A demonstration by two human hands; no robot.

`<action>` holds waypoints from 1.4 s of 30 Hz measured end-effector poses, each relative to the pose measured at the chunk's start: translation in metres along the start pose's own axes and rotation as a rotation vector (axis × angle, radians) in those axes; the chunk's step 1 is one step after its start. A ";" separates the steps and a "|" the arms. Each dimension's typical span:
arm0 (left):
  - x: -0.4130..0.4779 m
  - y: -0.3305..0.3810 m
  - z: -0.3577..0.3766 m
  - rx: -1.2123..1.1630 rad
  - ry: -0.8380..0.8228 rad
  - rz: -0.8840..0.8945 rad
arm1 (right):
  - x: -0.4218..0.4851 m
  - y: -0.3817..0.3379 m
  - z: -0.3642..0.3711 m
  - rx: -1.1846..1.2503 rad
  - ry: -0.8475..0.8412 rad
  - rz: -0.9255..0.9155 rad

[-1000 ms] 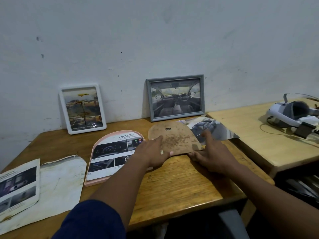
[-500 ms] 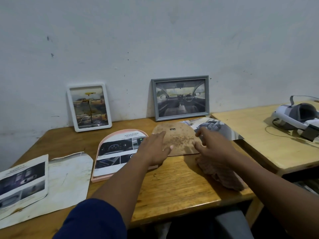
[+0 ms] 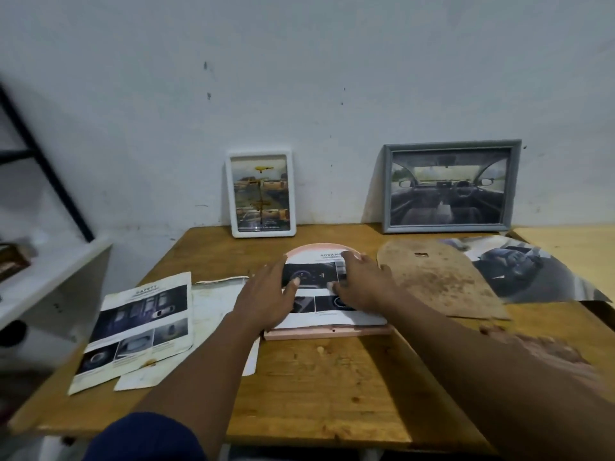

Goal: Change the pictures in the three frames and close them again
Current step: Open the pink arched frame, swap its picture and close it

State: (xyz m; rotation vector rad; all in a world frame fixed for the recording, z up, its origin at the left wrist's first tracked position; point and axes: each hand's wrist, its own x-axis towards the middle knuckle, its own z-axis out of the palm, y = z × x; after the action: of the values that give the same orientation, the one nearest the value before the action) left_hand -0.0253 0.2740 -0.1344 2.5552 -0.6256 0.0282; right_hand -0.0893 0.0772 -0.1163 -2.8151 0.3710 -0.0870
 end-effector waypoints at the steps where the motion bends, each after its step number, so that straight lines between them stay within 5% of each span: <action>1: -0.001 -0.001 0.002 -0.028 0.011 0.003 | -0.001 -0.002 0.005 -0.008 0.020 -0.004; 11: -0.004 0.002 0.001 -0.014 0.053 0.070 | -0.012 -0.021 -0.001 0.089 0.362 -0.127; 16: 0.002 0.008 -0.008 -0.137 0.180 0.106 | -0.015 -0.021 -0.039 0.373 0.456 -0.200; 21: 0.023 0.082 -0.003 -0.312 0.311 0.235 | -0.018 0.034 -0.092 0.454 0.519 -0.137; 25: 0.039 0.161 0.033 -0.377 0.214 0.351 | -0.034 0.110 -0.130 0.371 0.574 -0.018; 33: 0.047 0.280 0.137 -0.524 -0.058 0.384 | -0.065 0.256 -0.163 0.138 0.487 0.249; 42: 0.058 0.293 0.177 0.086 -0.123 0.501 | -0.051 0.315 -0.121 -0.142 0.139 0.303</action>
State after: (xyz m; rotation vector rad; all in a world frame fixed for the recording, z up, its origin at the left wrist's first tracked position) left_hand -0.1188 -0.0599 -0.1431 2.4261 -1.3227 0.0711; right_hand -0.2271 -0.2349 -0.0970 -2.8600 0.8613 -0.1978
